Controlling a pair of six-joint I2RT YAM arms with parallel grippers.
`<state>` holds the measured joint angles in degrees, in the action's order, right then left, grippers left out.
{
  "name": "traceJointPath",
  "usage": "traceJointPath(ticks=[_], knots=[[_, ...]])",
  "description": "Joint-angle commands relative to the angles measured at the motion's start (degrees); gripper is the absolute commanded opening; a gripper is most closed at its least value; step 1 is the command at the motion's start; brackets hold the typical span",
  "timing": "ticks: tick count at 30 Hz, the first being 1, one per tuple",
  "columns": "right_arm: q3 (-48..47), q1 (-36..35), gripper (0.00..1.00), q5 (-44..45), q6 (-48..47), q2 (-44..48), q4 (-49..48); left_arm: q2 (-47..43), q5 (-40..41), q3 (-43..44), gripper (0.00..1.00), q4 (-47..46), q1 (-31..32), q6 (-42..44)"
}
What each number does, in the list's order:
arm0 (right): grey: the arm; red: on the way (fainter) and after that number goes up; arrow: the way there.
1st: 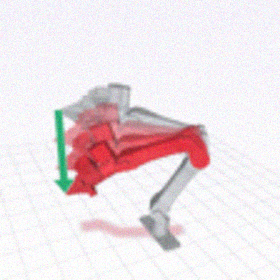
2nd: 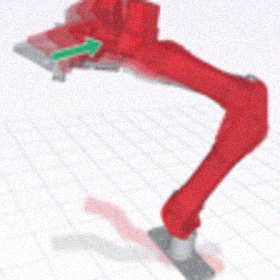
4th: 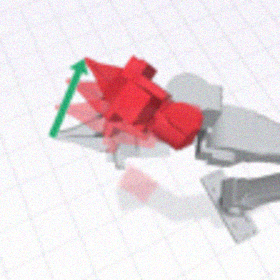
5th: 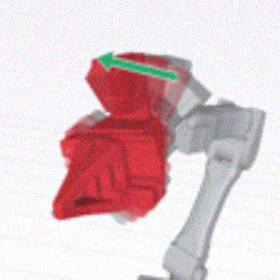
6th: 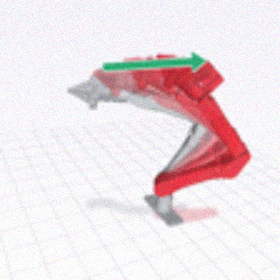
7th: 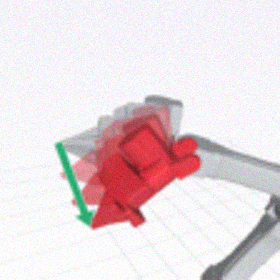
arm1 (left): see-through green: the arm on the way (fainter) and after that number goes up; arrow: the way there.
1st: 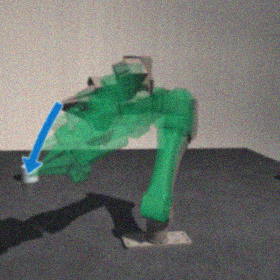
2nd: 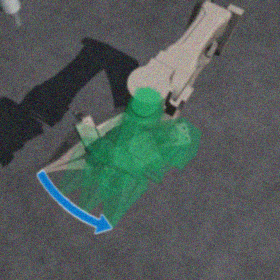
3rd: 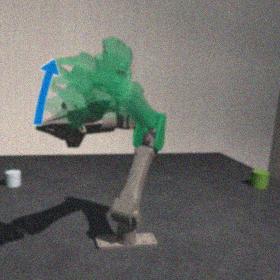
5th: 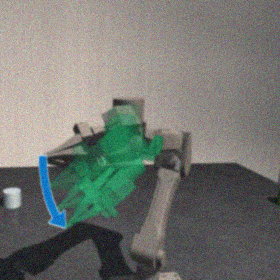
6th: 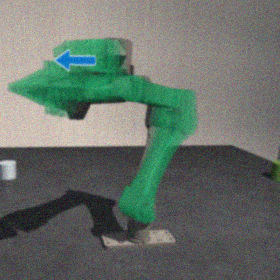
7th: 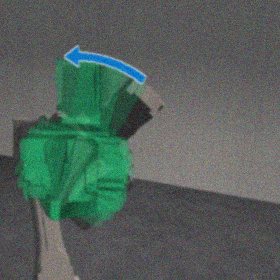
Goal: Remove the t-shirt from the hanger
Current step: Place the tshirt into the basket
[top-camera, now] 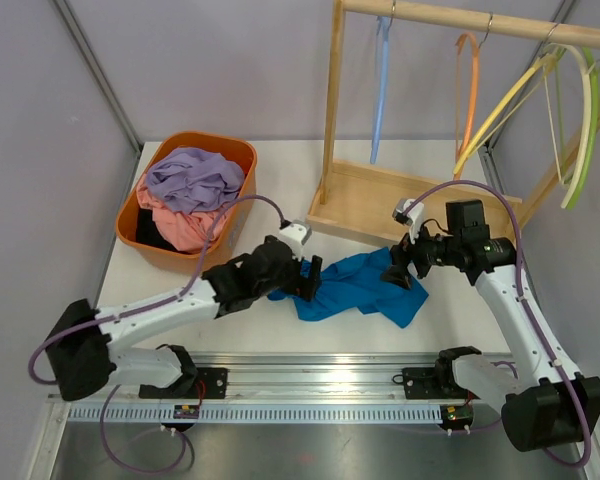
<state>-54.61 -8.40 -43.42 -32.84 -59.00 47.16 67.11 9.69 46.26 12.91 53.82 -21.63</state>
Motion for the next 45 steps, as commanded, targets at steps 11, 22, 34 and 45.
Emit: traceJointPath(ticks=[11, 22, 34, 45], knots=[[3.9, 1.6, 0.86, 1.8, 2.3, 2.6, -5.7, 32.1, 10.4, 8.3, 0.94, -14.9, 6.6, -3.6], [4.5, 3.9, 0.86, -0.3, 2.1, 4.9, -5.2, 33.7, 9.4, 1.6, 0.00, -21.3, 8.2, -4.1], [4.6, 5.6, 0.86, -0.9, 2.1, 7.1, -5.5, -11.2, 22.7, 14.1, 0.00, 10.1, 1.5, 8.6], [4.7, 5.9, 0.86, -0.9, 2.3, 8.4, -5.7, -8.3, 24.6, 39.9, 0.00, 15.9, -23.1, 22.8]])
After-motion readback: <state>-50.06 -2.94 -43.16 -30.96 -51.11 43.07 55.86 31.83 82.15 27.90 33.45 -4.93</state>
